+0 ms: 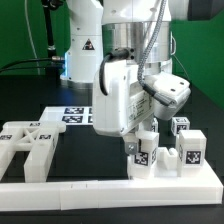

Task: Assemble chair

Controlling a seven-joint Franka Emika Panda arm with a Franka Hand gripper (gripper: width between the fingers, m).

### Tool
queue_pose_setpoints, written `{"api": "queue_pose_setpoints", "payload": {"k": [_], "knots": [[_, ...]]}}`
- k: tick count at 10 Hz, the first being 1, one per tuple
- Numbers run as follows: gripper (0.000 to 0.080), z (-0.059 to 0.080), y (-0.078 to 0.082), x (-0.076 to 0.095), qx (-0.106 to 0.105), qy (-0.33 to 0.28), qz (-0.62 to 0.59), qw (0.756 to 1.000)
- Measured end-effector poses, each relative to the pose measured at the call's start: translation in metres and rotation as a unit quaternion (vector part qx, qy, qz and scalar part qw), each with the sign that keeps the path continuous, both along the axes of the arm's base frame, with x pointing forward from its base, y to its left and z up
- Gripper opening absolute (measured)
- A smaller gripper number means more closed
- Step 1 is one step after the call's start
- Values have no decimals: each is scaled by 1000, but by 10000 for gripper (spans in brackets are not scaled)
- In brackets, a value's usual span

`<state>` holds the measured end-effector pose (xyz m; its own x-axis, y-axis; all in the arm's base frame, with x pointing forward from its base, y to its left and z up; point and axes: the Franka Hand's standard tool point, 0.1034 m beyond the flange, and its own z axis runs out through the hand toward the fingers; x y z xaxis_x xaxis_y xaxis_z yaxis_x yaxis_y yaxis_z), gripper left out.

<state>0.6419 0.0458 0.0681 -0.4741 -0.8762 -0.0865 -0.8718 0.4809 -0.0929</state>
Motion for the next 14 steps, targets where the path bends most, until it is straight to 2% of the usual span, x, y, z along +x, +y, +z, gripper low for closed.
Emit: {"api": "queue_pose_setpoints", "payload": {"k": [1, 2, 3, 4, 7, 8, 9, 10, 11, 13, 14], "knots": [[530, 0, 0, 0, -7, -2, 45, 999], [530, -1, 3, 0, -16, -5, 117, 993], [626, -2, 8, 2, -33, -14, 224, 974], [643, -3, 13, 2, -43, -17, 314, 948], [648, -3, 14, 1, -57, -18, 418, 906], [649, -4, 14, 1, -64, -17, 462, 884], [649, -3, 16, 5, -89, -7, 563, 822], [649, -2, 16, 11, -97, -10, 616, 782], [649, -3, 16, 12, -95, -11, 599, 795], [385, -3, 14, 11, -95, -9, 593, 799], [385, -5, 10, 8, -90, -3, 574, 814]]}}
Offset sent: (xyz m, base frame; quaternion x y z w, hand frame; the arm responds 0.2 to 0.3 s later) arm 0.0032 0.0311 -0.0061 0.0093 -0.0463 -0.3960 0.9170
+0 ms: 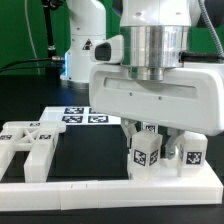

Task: Assemble chair

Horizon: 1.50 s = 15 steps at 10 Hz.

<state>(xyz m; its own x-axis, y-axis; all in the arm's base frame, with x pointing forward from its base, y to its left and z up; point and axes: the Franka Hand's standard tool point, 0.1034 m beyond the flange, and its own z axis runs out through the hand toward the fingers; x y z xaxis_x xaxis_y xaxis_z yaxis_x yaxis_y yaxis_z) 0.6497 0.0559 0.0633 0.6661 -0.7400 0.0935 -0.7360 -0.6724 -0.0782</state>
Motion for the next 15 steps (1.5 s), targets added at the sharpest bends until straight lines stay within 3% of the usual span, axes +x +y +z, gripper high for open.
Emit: {"api": "queue_pose_setpoints", "payload": {"k": [1, 3, 7, 11, 13, 15], "knots": [[292, -1, 0, 0, 6, 0, -50, 999], [292, 0, -2, -2, 20, 7, -168, 986], [291, -2, 1, -3, 53, 3, -418, 907], [291, -3, -1, -4, 53, 3, -439, 897], [603, -2, 0, -4, 54, 3, -437, 898], [635, 28, 3, 1, 68, -9, -415, 907]]}}
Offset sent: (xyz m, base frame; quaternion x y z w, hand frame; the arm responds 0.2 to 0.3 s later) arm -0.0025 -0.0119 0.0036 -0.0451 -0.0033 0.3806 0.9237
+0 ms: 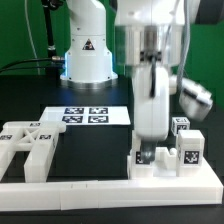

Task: Assemble chair

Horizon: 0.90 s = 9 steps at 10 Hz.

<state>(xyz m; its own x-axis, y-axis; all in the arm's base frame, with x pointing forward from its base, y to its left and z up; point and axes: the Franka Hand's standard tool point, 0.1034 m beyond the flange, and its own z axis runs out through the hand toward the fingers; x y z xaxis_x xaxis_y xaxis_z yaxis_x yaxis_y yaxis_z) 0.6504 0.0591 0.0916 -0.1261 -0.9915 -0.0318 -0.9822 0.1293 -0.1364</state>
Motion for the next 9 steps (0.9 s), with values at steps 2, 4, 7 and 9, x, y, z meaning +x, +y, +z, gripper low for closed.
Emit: {"api": "queue_pose_setpoints", "payload": {"k": [2, 4, 7, 9], "knots": [[647, 2, 2, -2, 2, 0, 0, 1000], [649, 1, 2, -2, 1, 1, 1, 1000], [649, 1, 3, -3, -3, 0, 22, 1000], [649, 2, 10, -9, -23, -22, 104, 994]]}}
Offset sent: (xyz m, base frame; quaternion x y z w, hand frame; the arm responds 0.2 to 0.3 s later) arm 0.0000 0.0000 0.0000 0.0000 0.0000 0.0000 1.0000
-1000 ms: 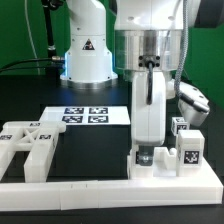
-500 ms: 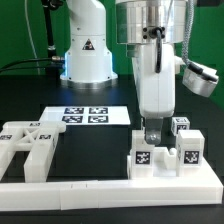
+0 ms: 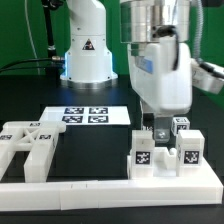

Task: Assemble chair

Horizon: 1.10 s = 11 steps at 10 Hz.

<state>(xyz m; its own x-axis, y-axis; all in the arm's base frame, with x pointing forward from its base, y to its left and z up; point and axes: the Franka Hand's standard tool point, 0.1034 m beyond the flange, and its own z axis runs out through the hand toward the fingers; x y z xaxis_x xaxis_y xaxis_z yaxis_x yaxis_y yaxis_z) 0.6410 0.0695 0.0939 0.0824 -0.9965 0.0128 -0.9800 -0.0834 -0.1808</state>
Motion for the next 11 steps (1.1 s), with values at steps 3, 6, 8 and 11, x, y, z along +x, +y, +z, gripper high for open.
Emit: {"api": "queue_pose_setpoints", "payload": {"k": [3, 6, 8, 11], "knots": [[649, 3, 14, -8, -25, 0, 130, 991], [649, 2, 12, -8, -45, 1, 236, 971], [649, 3, -3, -15, -80, -28, 334, 939], [649, -2, -22, -33, -92, -20, 442, 892]]}}
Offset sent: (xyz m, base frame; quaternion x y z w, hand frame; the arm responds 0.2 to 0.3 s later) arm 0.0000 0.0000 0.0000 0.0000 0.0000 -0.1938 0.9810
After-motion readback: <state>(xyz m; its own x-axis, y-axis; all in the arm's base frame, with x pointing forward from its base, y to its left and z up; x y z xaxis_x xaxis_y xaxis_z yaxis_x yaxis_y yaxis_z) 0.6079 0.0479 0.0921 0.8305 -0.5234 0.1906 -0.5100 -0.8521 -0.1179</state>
